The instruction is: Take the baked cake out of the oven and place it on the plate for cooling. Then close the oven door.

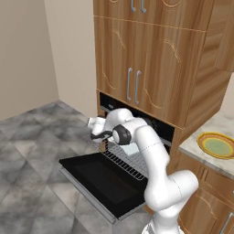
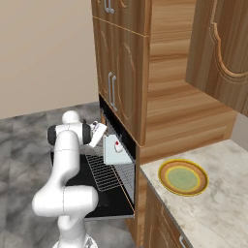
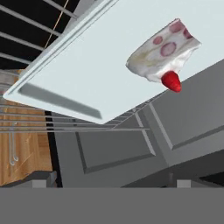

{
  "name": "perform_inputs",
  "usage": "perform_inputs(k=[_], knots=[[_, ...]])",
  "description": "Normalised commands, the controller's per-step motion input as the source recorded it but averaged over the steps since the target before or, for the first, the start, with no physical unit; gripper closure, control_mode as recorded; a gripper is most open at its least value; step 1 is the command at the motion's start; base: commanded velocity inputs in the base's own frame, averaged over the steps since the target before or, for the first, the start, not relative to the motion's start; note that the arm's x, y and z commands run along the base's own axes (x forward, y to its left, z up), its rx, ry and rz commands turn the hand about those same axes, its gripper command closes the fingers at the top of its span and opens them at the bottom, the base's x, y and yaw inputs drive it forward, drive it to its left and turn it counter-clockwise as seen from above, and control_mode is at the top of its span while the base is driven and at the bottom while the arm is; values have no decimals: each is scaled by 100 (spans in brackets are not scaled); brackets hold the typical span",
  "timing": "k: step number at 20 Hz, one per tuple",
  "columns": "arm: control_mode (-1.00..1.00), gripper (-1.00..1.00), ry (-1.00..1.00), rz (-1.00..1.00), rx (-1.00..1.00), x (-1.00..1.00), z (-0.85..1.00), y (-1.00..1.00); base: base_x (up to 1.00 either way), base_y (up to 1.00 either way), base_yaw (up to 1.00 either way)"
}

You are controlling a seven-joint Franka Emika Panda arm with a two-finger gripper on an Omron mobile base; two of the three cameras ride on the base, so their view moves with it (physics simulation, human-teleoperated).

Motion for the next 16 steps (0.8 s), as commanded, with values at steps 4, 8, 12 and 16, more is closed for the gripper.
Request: perform_inputs(k=[4, 8, 12, 16], knots=[[-100, -100, 6, 0, 0, 9, -14, -15, 0, 0, 0], [-100, -100, 7, 0, 0, 11, -16, -10, 0, 0, 0], [-100, -100, 6, 0, 0, 12, -11, -6, 0, 0, 0], [-100, -100, 6, 0, 0, 16, -11, -4, 0, 0, 0]])
